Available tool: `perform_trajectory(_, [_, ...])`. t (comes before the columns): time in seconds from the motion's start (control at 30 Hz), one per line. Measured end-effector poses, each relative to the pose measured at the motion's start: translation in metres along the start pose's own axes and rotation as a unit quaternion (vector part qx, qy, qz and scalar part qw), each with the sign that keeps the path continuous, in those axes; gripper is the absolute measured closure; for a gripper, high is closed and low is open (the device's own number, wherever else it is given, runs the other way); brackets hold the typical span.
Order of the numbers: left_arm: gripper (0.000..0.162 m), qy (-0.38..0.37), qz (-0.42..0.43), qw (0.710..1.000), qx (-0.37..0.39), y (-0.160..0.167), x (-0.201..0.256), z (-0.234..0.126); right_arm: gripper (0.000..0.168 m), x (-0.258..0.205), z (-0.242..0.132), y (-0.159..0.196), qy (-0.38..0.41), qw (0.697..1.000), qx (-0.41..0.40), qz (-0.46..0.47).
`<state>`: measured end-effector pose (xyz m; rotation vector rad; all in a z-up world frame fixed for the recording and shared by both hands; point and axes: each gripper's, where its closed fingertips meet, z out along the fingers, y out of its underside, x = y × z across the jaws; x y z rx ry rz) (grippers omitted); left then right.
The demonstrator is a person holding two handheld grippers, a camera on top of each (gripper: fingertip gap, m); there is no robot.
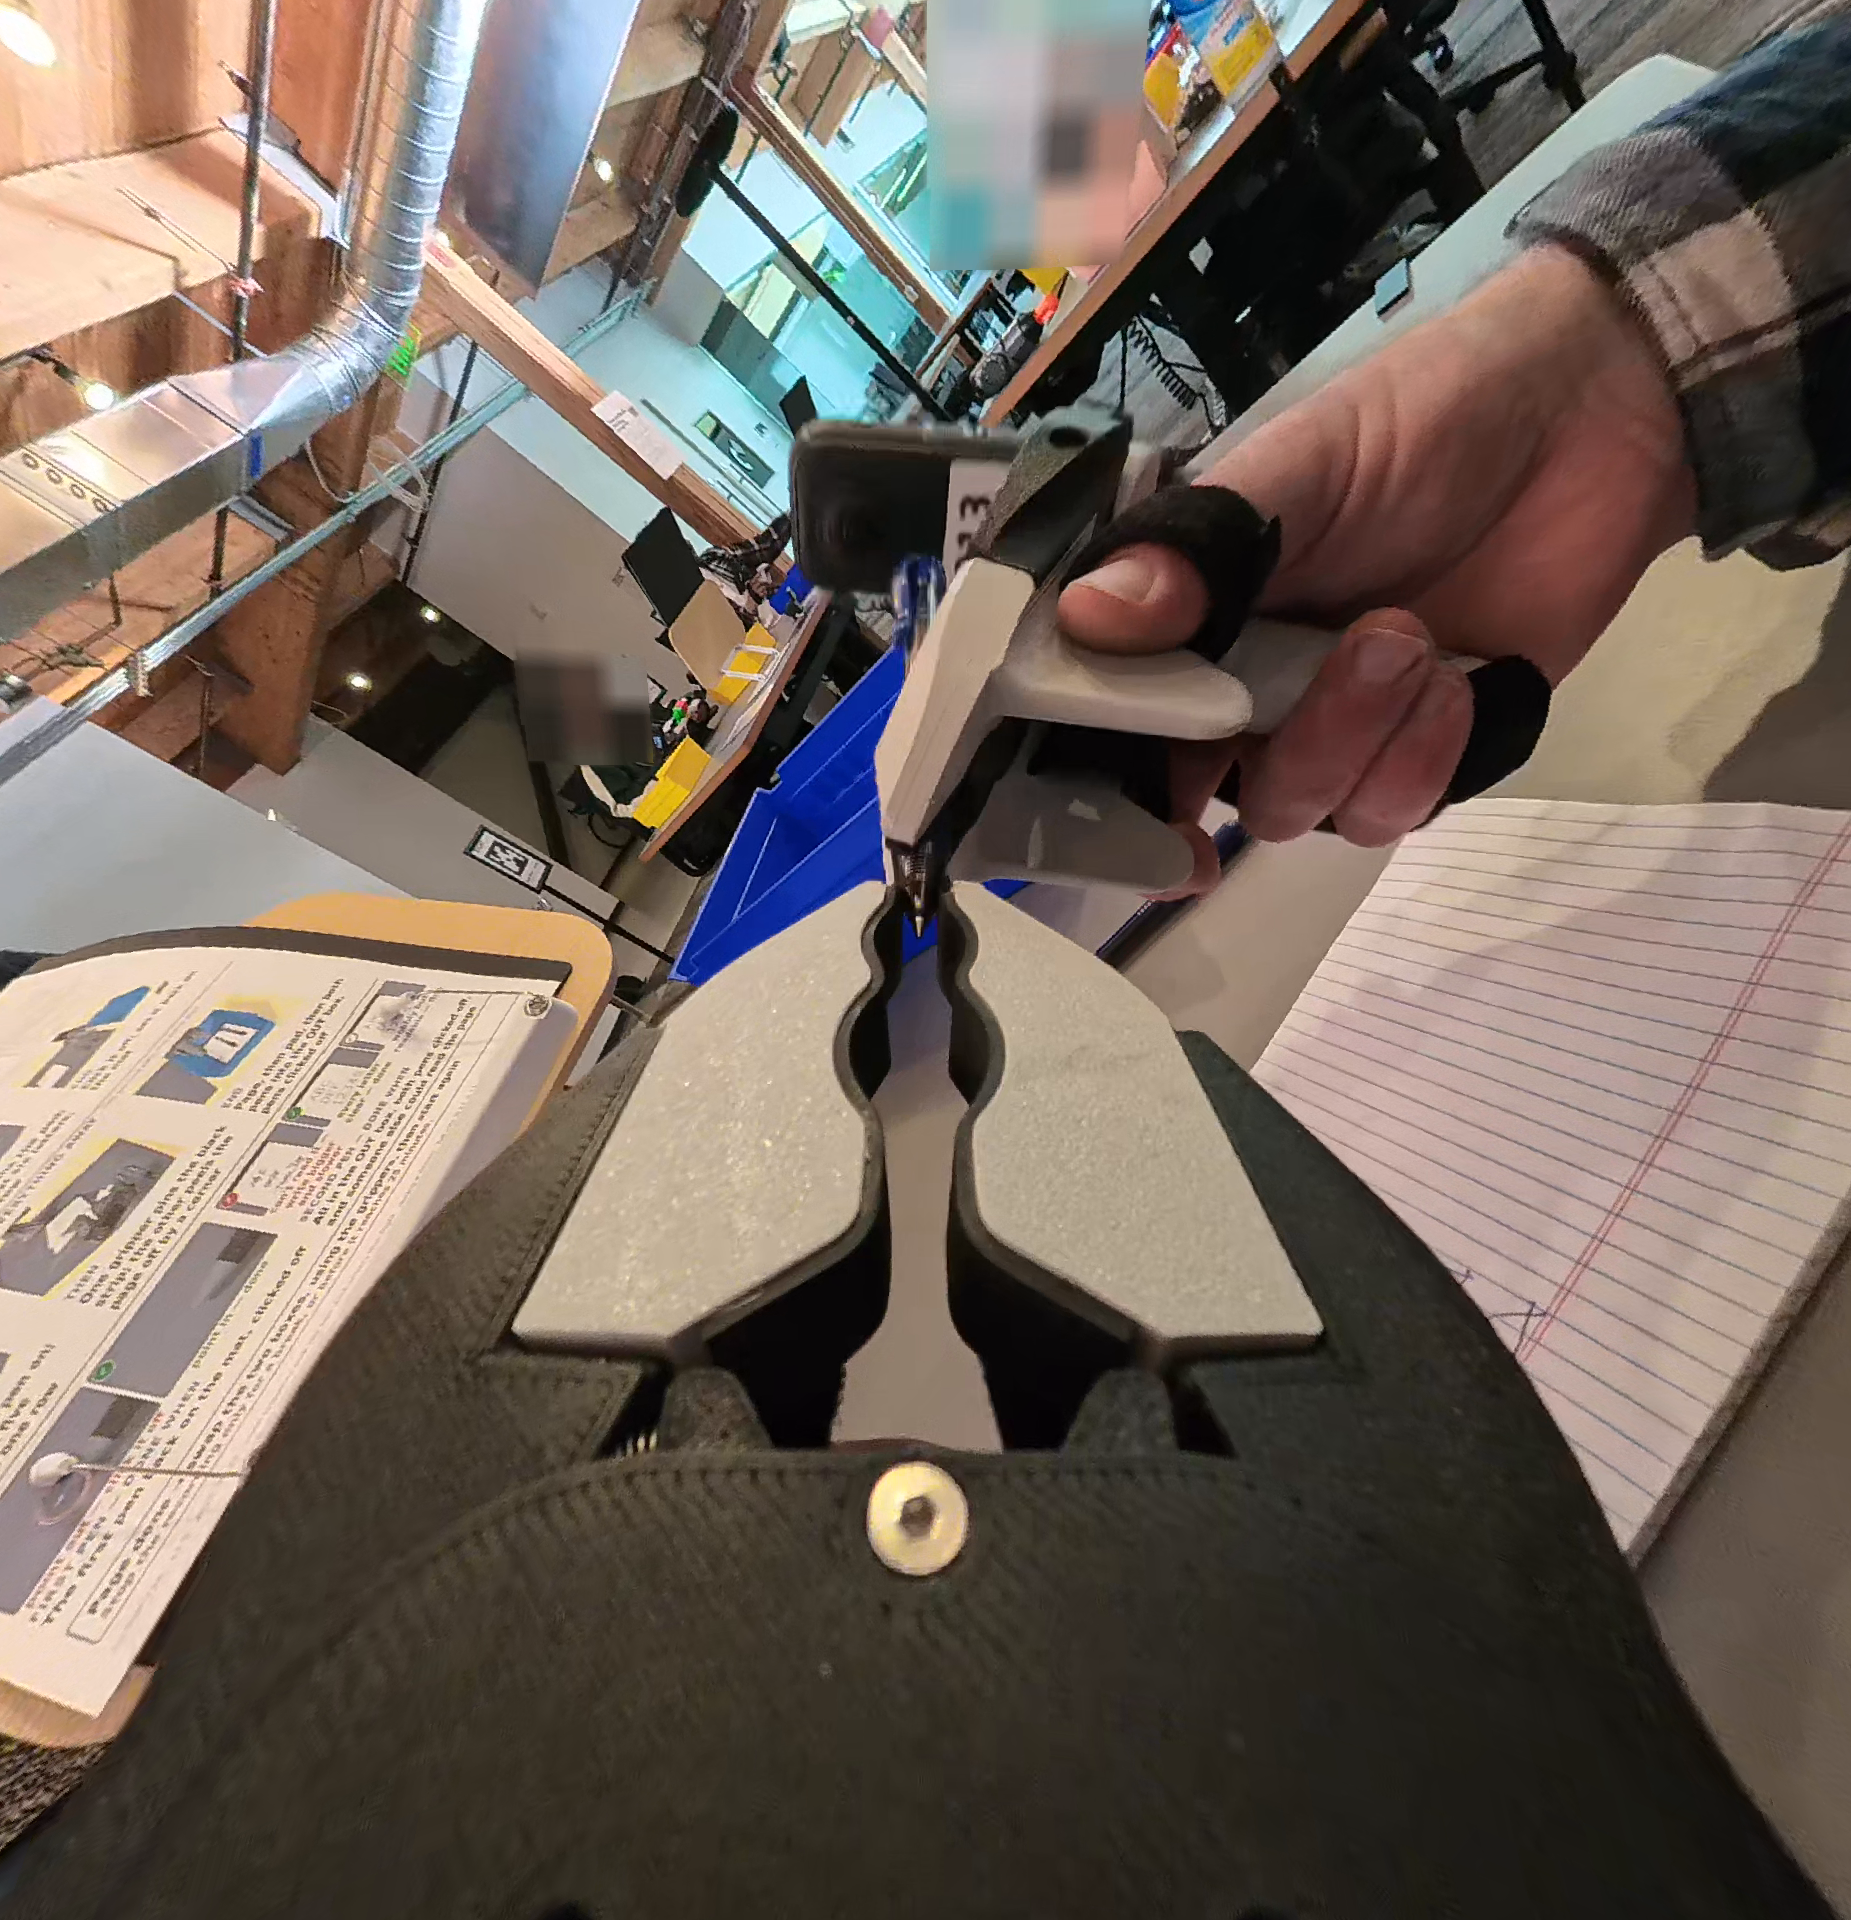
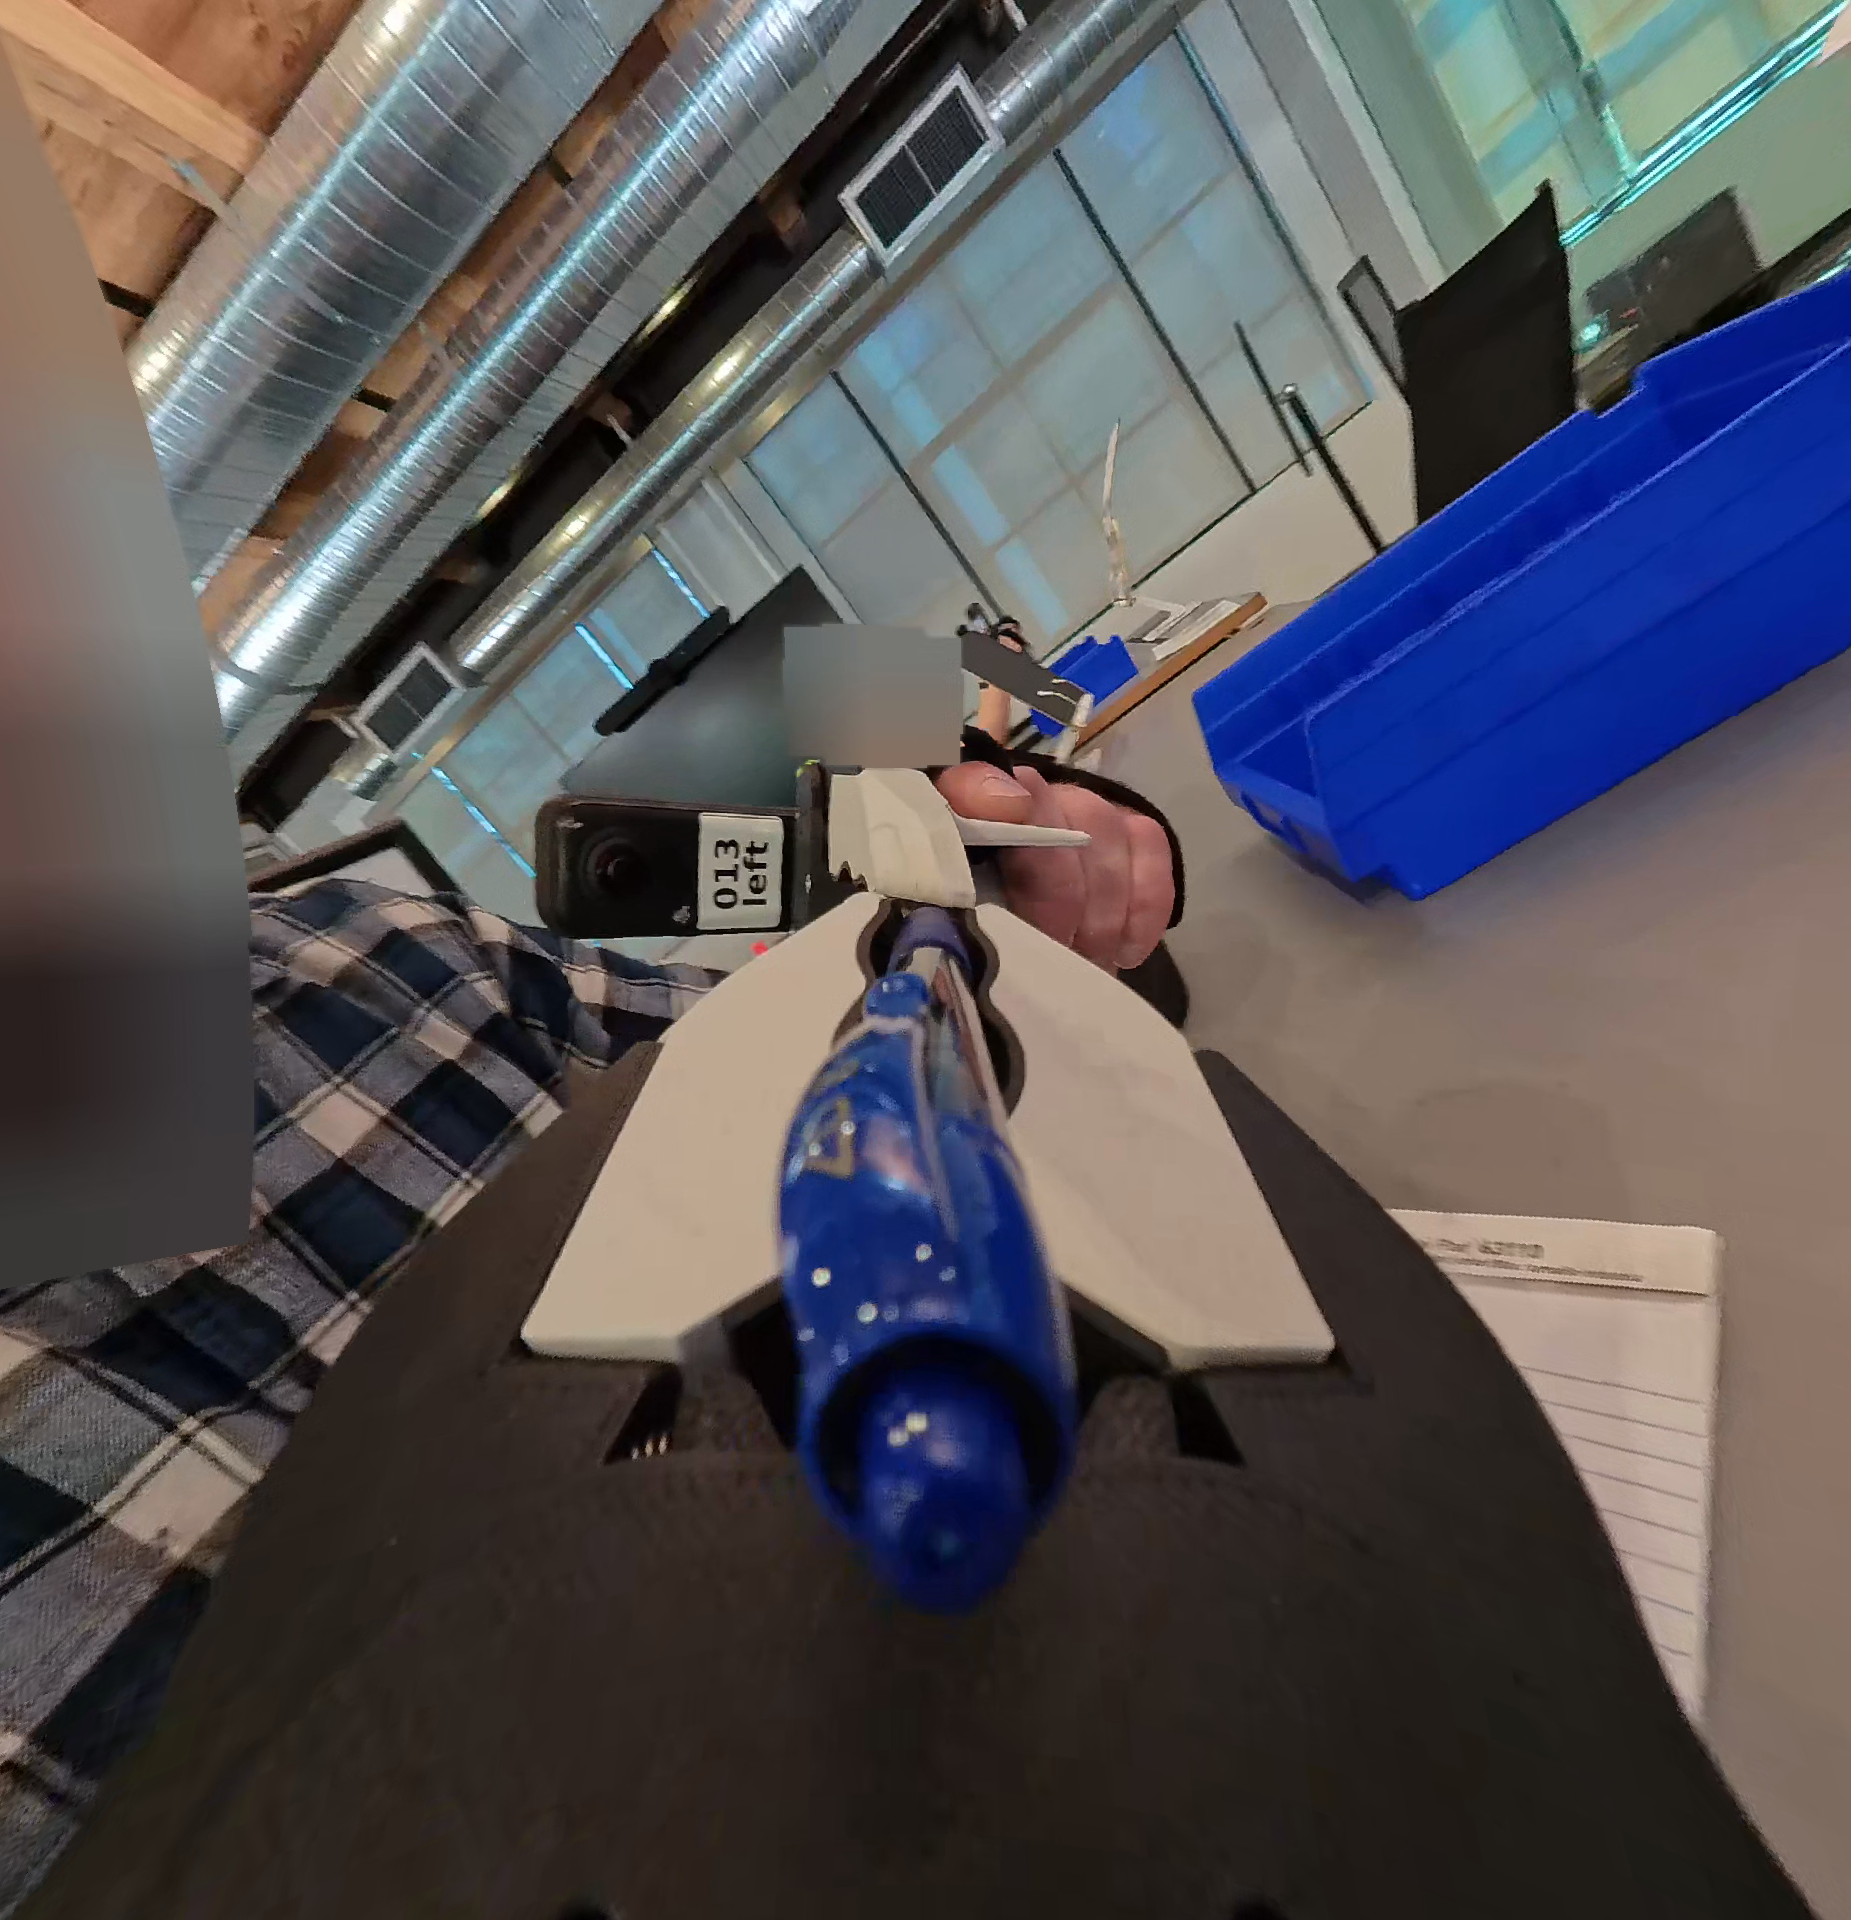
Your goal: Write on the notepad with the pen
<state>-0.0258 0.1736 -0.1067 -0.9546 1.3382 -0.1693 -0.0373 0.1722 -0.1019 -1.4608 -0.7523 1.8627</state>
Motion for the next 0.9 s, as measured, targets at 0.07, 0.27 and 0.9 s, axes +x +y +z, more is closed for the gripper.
perform_trajectory(0.07, [0.157, 0.008, 0.005, 1.0, -0.002, 0.002, 0.0, -0.001, 0.157, 0.002, -0.001, 0.0, 0.016, 1.0, -0.003, -0.025])
perform_trajectory(0.27, [0.143, 0.063, -0.082, 0.992, -0.078, 0.042, -0.015, -0.011, 0.157, 0.019, -0.014, 0.019, 0.119, 0.97, -0.123, -0.174])
perform_trajectory(0.9, [0.156, 0.367, -0.171, 0.9, -0.161, 0.109, 0.104, -0.014, 0.157, 0.061, -0.023, 0.129, 0.124, 0.845, -0.398, -0.335])
